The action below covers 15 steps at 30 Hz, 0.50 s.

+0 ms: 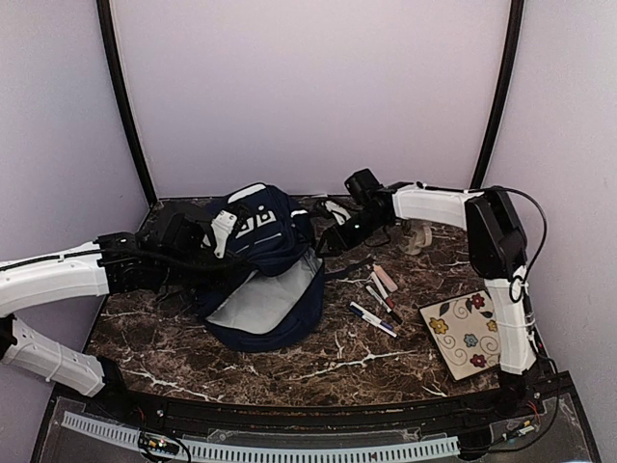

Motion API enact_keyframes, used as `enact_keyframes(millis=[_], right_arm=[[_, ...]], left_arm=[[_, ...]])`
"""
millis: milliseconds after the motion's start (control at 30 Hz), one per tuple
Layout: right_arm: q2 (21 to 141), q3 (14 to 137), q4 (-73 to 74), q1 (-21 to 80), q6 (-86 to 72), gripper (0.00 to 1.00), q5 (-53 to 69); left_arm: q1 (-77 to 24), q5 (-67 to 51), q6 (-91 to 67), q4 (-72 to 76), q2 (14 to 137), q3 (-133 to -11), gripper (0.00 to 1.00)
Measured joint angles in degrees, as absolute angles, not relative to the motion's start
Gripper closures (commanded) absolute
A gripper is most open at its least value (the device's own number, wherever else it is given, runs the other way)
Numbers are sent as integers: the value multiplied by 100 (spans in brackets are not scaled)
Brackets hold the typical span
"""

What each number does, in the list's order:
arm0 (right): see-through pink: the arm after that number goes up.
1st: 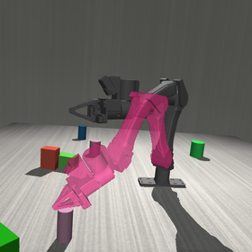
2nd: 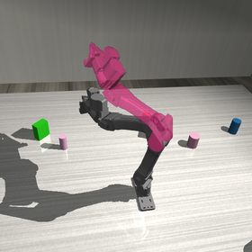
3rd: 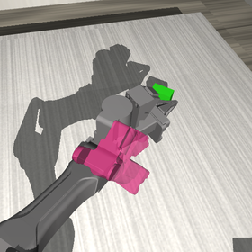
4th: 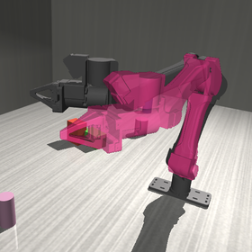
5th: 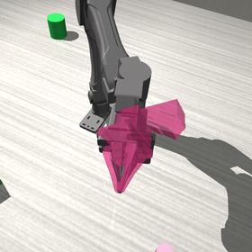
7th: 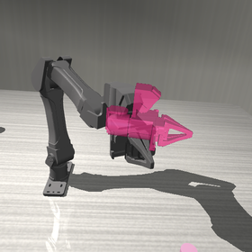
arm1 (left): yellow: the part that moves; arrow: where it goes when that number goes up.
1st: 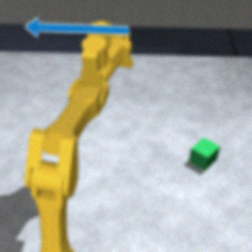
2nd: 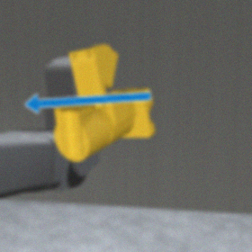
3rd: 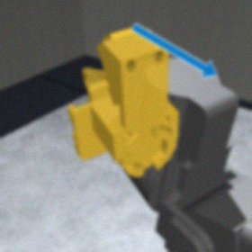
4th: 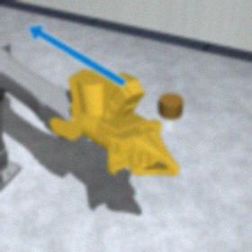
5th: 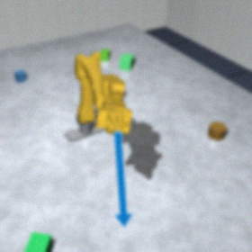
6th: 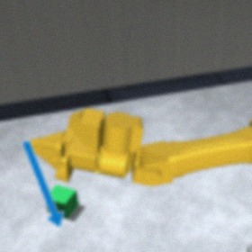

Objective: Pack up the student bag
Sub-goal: Place the largest pocket of the bag in the student bag.

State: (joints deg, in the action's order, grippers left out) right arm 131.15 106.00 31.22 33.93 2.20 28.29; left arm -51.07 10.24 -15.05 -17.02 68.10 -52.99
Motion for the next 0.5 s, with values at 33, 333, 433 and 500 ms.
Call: enact_keyframes(millis=[33,333,433,500], right_arm=[[12956,10510,3175,3367,279,39,2821],[10753,9059,3282,3039,950,42,2718],[10429,8534,3332,3039,1188,43,2714],[10318,8176,3374,3044,1323,43,2694]], left_arm=[[-5113,1031,-1494,-1699,6820,-5299,100],[-5140,1013,-1363,-1597,7098,-5297,100],[-5151,963,-1328,-1507,7275,-5297,100],[-5162,913,-1306,-1448,7428,-5297,100]])
